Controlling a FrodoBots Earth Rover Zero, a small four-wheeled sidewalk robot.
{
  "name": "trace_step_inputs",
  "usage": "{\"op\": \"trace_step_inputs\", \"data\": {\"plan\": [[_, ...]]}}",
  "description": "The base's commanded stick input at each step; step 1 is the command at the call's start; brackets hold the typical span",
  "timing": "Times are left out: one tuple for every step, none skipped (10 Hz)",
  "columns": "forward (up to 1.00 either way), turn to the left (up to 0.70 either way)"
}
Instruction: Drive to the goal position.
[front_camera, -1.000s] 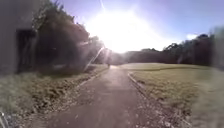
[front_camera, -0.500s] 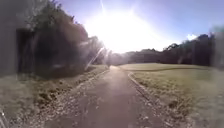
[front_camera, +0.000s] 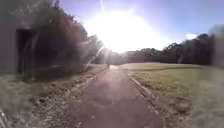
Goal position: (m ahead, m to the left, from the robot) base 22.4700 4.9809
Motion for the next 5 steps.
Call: {"op": "trace_step_inputs", "data": {"plan": [[0.50, 0.00], [0.50, 0.00], [0.50, 0.00], [0.50, 0.00], [0.50, 0.00]]}}
